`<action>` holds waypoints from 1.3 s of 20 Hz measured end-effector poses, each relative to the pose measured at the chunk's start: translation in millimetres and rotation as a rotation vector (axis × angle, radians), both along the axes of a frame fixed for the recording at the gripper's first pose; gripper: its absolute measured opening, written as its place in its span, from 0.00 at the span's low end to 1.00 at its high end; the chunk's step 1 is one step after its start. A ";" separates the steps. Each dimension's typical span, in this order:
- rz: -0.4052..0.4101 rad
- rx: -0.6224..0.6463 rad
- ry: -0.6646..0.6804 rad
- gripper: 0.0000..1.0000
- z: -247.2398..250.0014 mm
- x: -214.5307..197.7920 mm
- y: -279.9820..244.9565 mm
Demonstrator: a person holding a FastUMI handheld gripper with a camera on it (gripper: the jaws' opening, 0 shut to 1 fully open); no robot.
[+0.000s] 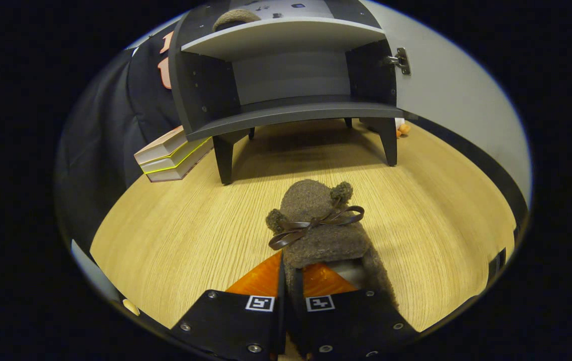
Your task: Open the shoe cabinet door, grab the shoes and put them into the shoe cabinet, then close the shoe cabinet door.
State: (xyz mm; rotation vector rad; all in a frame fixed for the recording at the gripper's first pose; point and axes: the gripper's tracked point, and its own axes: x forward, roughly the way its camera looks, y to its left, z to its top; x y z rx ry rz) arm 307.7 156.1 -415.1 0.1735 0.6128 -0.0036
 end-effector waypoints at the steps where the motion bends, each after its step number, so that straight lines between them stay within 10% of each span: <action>1: -0.001 0.030 -0.005 0.07 0.7 0.5 0.3; 26: 0.091 0.008 -0.286 0.07 247.4 3.4 -25.2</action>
